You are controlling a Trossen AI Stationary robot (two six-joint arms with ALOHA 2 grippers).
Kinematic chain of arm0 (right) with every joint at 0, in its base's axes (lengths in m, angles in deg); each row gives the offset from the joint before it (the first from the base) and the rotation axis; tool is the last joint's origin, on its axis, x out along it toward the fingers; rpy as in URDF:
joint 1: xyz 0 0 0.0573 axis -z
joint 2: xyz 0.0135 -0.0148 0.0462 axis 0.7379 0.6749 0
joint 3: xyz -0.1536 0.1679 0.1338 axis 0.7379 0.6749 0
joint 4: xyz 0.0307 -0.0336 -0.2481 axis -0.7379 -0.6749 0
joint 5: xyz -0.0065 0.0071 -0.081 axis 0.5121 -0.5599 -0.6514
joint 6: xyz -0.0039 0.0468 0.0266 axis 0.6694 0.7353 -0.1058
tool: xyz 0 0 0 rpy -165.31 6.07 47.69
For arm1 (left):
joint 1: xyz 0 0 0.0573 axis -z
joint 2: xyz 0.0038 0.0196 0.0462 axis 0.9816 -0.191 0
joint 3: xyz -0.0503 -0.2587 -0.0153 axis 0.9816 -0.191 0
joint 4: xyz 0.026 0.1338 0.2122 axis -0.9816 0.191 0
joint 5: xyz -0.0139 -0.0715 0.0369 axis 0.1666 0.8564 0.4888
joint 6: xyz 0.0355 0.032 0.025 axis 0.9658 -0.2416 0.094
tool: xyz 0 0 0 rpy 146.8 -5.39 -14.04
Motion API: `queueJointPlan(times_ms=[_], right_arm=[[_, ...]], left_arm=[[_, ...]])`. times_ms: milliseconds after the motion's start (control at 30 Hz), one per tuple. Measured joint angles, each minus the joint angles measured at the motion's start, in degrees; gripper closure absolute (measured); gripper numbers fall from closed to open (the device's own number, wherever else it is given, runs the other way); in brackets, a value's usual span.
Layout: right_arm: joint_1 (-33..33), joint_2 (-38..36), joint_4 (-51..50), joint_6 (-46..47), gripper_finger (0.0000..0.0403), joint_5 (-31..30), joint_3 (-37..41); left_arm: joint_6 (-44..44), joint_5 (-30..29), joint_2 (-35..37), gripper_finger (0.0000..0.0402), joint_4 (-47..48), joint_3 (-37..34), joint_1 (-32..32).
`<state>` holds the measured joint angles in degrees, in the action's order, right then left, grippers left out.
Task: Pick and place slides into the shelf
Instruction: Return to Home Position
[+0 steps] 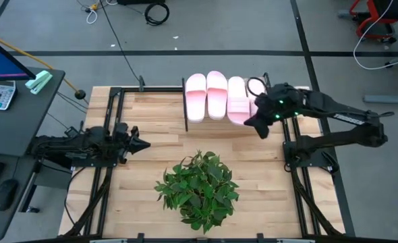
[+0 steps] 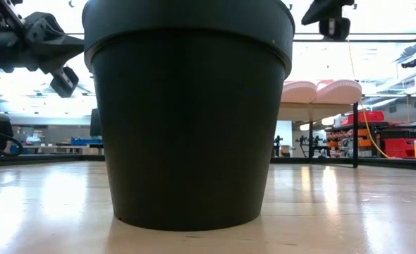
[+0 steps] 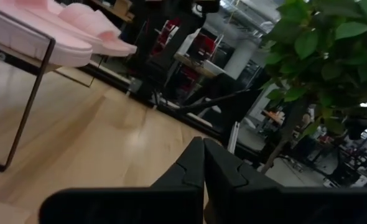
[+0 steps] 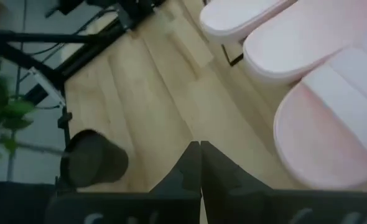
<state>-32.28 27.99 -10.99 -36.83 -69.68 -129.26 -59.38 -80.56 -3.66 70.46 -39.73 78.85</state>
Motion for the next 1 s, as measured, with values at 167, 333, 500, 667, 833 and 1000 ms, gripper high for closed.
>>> queueJointPlan(times_ms=[167,333,500,667,833,1000], right_arm=[[-2.76,-9.09,1.39,0.57,0.0403,-0.53,7.40],[-5.52,-20.26,13.91,4.74,0.0403,-3.05,19.55],[-6.81,-28.62,29.44,3.89,0.0403,-4.94,30.37],[-6.81,-37.03,40.80,4.60,0.0403,-4.93,39.86],[-6.81,-44.25,49.07,5.38,0.0403,-4.52,45.78],[-6.81,-48.71,52.41,7.79,0.0403,-4.42,49.38]], left_arm=[[0.01,-0.05,0.00,0.0368,0.70,0.00,0.00],[0.04,-0.07,0.00,0.0352,0.68,-0.02,0.00],[0.05,-0.10,0.00,0.0345,0.66,-0.02,0.00],[0.08,-0.11,0.00,0.0348,0.64,-0.02,0.00],[0.06,-0.14,0.00,0.0356,0.64,-0.04,0.00],[0.05,-0.14,0.00,0.0357,0.64,-0.04,0.00]])
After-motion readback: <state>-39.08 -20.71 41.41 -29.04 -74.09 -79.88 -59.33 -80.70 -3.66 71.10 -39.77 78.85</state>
